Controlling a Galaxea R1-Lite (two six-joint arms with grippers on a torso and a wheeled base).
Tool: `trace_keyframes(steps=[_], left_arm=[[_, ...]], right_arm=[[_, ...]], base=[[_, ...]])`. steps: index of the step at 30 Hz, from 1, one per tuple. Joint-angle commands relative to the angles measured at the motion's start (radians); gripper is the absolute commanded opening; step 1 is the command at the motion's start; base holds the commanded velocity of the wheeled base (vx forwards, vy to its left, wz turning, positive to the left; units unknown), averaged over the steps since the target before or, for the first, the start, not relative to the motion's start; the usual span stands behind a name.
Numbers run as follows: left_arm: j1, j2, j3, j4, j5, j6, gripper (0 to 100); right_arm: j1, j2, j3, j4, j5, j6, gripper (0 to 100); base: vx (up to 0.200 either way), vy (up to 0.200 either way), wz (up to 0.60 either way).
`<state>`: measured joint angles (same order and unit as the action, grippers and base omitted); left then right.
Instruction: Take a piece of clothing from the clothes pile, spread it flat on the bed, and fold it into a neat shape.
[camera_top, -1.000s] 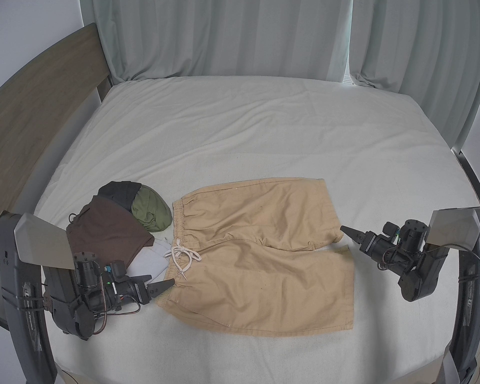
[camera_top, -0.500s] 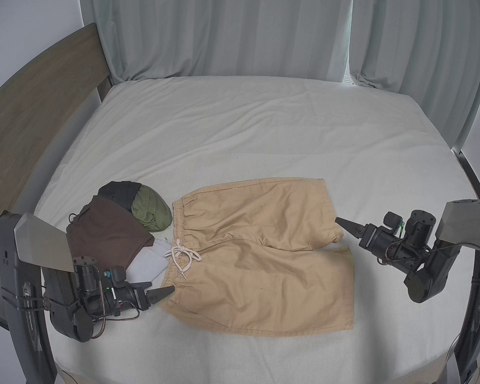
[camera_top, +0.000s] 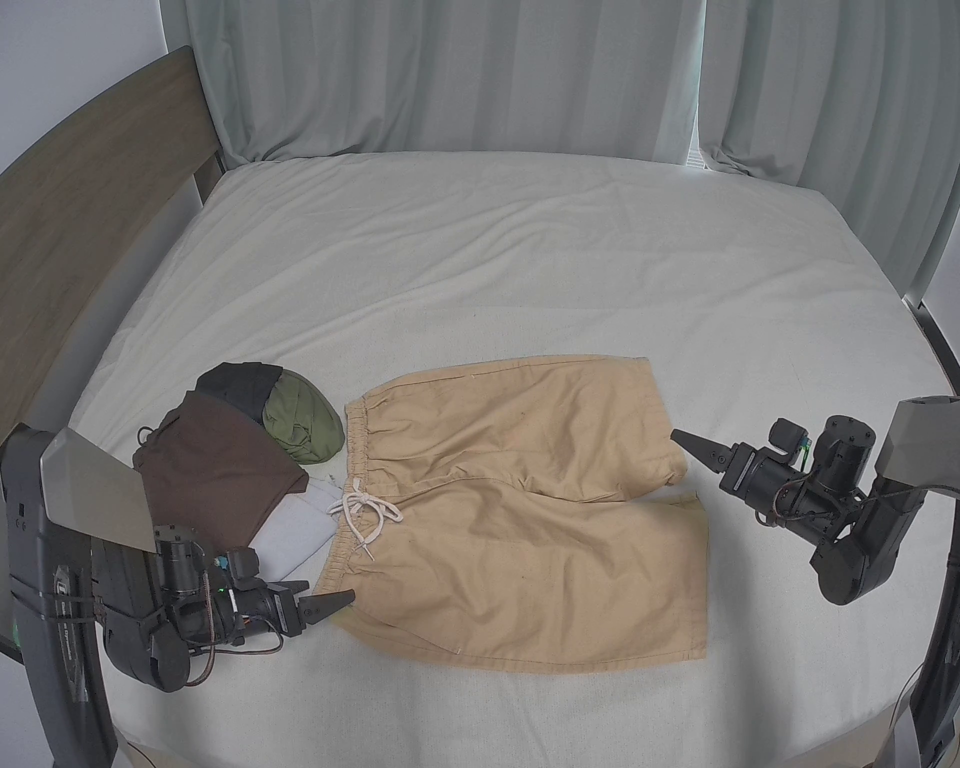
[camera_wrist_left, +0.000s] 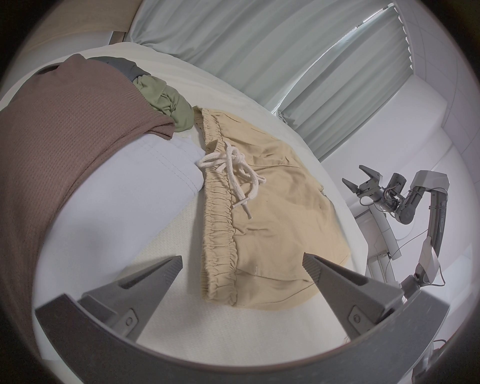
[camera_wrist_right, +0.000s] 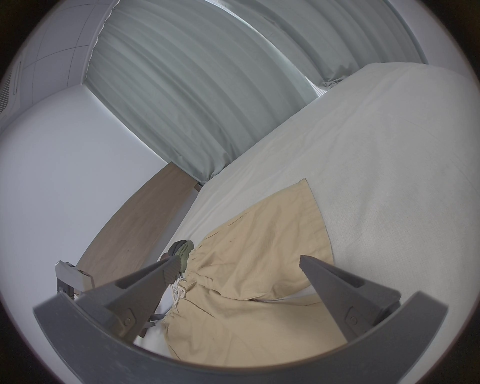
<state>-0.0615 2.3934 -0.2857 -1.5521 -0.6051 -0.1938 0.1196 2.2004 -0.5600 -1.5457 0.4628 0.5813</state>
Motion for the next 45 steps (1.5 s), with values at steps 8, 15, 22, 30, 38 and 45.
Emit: trace_keyframes(steps=[8,15,22,30,38,45], left_arm=[[-0.012,0.039,-0.013,0.000,0.004,0.004,100],[-0.012,0.043,-0.020,0.000,0.005,0.002,0],[-0.011,0.053,-0.027,0.000,0.005,0.004,0],[-0.011,0.050,-0.027,-0.002,0.005,0.004,0],[-0.011,0.050,-0.029,-0.002,0.005,0.004,0],[-0.011,0.052,-0.029,-0.002,0.005,0.005,0]], right_arm=[[0.000,-0.002,0.000,-0.001,0.000,0.000,100],[0.002,-0.001,0.000,-0.001,0.000,-0.001,100],[0.000,-0.008,0.075,0.003,0.022,-0.074,100],[0.009,0.012,0.236,0.006,0.094,-0.270,100],[0.005,0.076,0.345,0.007,0.096,-0.376,100],[-0.005,0.107,0.423,0.007,0.099,-0.443,100]], base=[[0.000,0.000,0.00],[0.000,0.000,0.00],[0.000,0.000,0.00],[0.000,0.000,0.00],[0.000,0.000,0.00],[0.000,0.000,0.00]])
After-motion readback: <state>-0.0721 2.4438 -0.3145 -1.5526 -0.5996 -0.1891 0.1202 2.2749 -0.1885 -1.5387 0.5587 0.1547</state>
